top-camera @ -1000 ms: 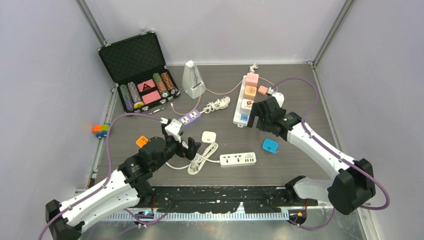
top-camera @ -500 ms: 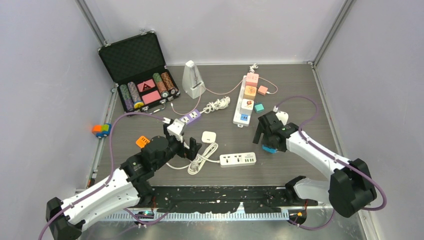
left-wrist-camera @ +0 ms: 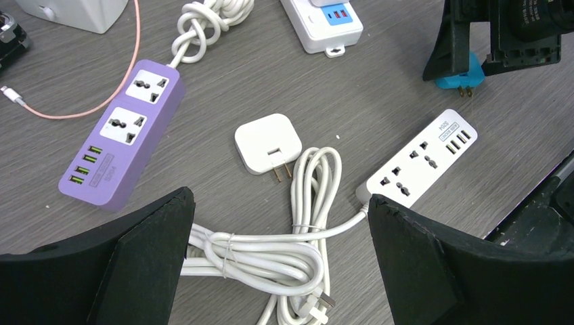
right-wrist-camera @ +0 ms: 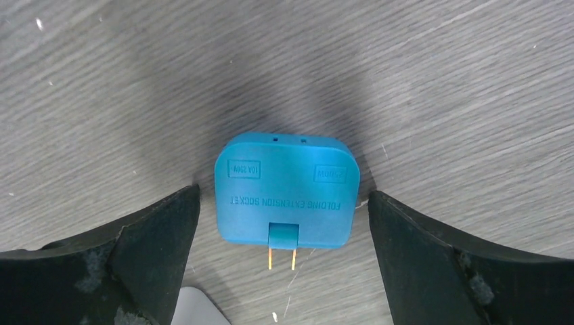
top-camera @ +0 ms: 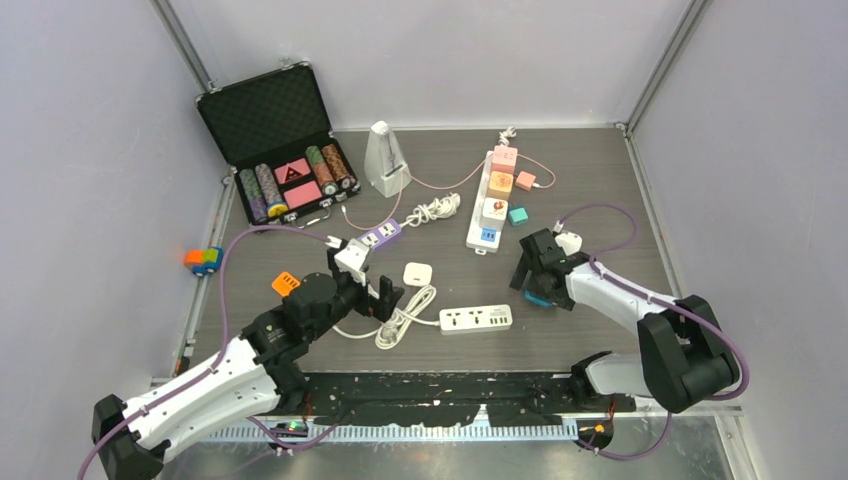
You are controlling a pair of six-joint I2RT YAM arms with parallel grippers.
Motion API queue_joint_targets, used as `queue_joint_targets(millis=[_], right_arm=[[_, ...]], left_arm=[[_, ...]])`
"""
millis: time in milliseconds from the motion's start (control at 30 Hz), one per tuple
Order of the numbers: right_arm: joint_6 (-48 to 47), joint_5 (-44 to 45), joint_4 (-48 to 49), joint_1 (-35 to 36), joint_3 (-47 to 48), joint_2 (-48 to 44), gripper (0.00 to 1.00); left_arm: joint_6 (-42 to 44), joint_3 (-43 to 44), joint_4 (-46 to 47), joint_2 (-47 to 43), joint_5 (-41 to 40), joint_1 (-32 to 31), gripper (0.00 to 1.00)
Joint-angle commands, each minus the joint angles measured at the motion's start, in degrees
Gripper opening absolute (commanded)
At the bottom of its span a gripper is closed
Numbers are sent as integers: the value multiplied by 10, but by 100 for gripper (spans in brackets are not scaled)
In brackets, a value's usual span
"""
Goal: Insert the plug
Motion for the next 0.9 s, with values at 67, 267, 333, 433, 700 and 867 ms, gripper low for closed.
queue_joint_targets(millis=[67, 267, 333, 433, 700, 867], right_arm=[[-4, 8, 97, -5, -35, 3, 97], [-15, 1, 104, -6, -27, 10, 73], [-21, -10, 104, -6, -25, 3, 64], [-35, -22, 103, -6, -23, -26, 55], [-57, -104, 93, -5, 4, -145, 49], [13, -161, 108, 16, 33, -217, 49]], left_arm=[[-8, -2, 26, -10, 6, 4, 99], [-15, 1, 28, -7, 15, 4, 99], [-17, 3, 27, -8, 20, 4, 99], [-22, 7, 29, -9, 30, 4, 99], [-67, 25, 44, 7, 45, 4, 99], [-116, 20, 147, 22, 89, 3, 99]])
